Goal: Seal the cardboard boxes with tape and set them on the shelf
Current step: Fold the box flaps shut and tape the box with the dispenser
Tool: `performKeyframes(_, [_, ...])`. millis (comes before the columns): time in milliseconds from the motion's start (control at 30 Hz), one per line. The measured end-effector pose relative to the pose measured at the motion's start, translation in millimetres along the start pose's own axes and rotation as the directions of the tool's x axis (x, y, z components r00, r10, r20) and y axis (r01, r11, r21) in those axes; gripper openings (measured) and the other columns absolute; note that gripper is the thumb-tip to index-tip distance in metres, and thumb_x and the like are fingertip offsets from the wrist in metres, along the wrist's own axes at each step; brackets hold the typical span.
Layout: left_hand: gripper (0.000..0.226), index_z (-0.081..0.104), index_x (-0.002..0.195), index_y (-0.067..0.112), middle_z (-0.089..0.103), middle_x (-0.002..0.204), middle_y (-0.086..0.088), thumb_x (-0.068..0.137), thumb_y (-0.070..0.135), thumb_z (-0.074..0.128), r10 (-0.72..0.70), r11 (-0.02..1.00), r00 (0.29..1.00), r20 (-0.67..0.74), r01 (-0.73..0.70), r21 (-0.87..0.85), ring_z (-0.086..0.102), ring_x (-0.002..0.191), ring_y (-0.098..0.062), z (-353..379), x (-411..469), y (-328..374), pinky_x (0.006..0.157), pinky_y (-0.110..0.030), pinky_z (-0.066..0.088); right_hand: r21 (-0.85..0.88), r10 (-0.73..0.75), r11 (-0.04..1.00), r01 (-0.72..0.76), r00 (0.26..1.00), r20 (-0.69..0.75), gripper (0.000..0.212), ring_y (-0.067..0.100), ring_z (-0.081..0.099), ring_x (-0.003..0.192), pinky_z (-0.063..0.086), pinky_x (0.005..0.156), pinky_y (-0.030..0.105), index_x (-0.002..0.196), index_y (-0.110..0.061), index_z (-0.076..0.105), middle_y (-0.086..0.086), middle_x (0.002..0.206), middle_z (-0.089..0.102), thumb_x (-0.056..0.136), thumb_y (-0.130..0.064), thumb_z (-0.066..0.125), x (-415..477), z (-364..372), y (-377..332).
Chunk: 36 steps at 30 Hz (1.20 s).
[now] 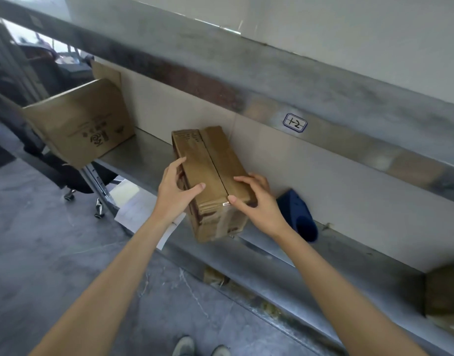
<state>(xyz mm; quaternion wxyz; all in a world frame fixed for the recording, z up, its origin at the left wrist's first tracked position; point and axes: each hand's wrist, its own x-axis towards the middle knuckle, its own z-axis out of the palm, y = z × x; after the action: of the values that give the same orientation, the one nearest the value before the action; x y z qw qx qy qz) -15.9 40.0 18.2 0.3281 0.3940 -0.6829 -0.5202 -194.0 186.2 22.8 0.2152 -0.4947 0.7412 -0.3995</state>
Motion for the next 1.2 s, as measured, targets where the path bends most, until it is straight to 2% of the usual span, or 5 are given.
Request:
performKeyframes(133, [0.072, 0.039, 0.145, 0.034, 0.039, 0.147, 0.017, 0.086, 0.021, 0.077, 0.010, 0.999, 1.000, 0.018, -0.009, -0.033, 0.044, 0.126, 0.003, -5.5, -6.1, -9.2, 0.109, -0.034, 0.044, 0.003, -0.006, 1.000, 0.006, 1.000, 0.002, 0.050, 0.004, 0.035, 0.130, 0.036, 0.098, 0.020, 0.131, -0.036, 0.054, -0.014, 0.142, 0.029, 0.086, -0.050, 0.069, 1.3, 7.7, -4.9])
performKeyframes(400, [0.063, 0.048, 0.141, 0.022, 0.033, 0.150, 0.003, 0.085, 0.028, 0.078, 0.100, 0.962, 0.995, 0.010, -0.099, 0.255, 0.037, 0.128, -0.005, -7.3, 1.0, 2.0, 0.089, 0.002, 0.030, 0.031, 0.010, 0.999, -0.013, 0.994, 0.105, 0.050, 0.003, 0.031, 0.135, 0.037, 0.111, 0.033, 0.144, -0.038, 0.042, -0.011, 0.152, 0.029, 0.097, -0.049, 0.051, -3.8, -6.9, -9.0])
performKeyframes(600, [0.063, 0.041, 0.145, 0.028, 0.043, 0.150, 0.003, 0.091, 0.052, 0.063, 0.153, 0.797, 0.988, 0.037, -0.145, 0.586, 0.045, 0.134, -0.023, -23.6, 7.8, 6.7, 0.109, -0.050, 0.039, 0.004, 0.110, 0.994, -0.110, 0.992, -0.057, 0.045, 0.011, 0.045, 0.132, 0.039, 0.110, 0.038, 0.145, -0.037, 0.039, -0.008, 0.149, 0.043, 0.101, -0.048, 0.041, -15.0, -30.8, 10.3])
performKeyframes(933, [0.065, 0.042, 0.149, 0.024, 0.046, 0.152, -0.001, 0.095, 0.058, 0.051, 0.306, 0.571, 0.947, 0.101, -0.267, 0.776, 0.041, 0.139, -0.025, -31.6, -0.8, 8.1, 0.111, -0.048, 0.031, -0.550, 0.417, 0.728, -0.409, 0.901, -0.118, 0.054, 0.037, 0.045, 0.124, 0.045, 0.096, 0.042, 0.153, -0.033, 0.025, 0.017, 0.143, 0.037, 0.103, -0.050, 0.034, -40.0, -45.0, 88.8])
performKeyframes(1200, [0.080, 0.027, 0.156, 0.026, 0.043, 0.154, -0.004, 0.089, 0.057, 0.061, 0.310, 0.613, 0.949, 0.065, -0.252, 0.749, 0.037, 0.143, -0.027, -32.4, -3.9, 12.5, 0.117, -0.053, 0.027, -0.571, 0.451, 0.694, -0.438, 0.883, -0.129, 0.066, 0.032, 0.062, 0.090, 0.049, 0.065, 0.035, 0.156, -0.036, 0.004, 0.021, 0.119, 0.055, 0.102, -0.046, 0.041, -44.5, -32.9, 100.0])
